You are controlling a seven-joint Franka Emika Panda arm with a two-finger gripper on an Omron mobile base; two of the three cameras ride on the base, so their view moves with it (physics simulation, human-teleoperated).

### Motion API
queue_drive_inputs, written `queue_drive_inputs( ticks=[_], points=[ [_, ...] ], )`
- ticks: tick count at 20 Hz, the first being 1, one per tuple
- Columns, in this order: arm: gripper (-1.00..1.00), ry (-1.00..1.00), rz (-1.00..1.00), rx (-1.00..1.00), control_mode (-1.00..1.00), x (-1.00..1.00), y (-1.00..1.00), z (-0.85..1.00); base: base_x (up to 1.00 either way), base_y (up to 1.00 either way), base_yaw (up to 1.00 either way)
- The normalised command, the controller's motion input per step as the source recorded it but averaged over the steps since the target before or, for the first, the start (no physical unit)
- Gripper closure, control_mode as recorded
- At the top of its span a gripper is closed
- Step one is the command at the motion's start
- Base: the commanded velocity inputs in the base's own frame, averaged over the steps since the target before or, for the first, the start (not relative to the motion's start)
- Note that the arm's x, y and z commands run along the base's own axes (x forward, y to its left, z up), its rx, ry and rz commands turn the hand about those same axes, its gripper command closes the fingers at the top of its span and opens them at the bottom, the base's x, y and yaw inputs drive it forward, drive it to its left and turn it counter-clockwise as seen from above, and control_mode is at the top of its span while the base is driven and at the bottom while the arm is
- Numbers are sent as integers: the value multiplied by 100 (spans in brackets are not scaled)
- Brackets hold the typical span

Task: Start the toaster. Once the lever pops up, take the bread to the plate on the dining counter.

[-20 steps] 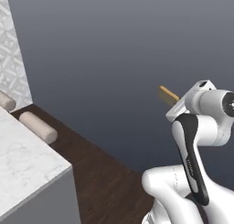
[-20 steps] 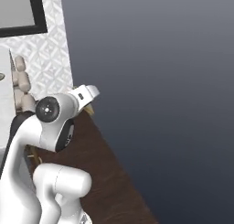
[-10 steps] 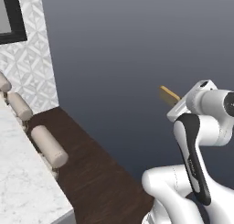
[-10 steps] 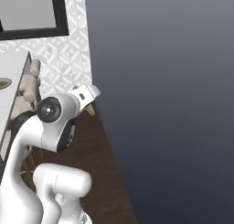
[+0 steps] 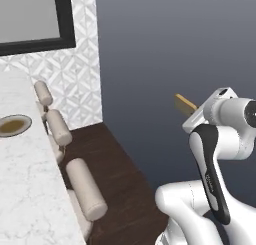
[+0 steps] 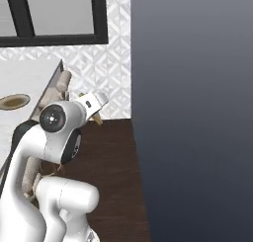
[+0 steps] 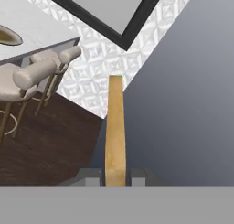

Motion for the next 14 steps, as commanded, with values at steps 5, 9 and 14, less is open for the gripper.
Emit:
queue_drive_inputs(
  ticks=[5, 9, 14],
  points=[
    [100, 0, 0, 0, 100, 0, 0, 0, 100, 0, 39],
    [100, 0, 0, 0, 100, 0, 0, 0, 100, -2, 41],
    [100, 0, 0, 0, 100, 0, 0, 0, 96, -3, 46]
  ],
)
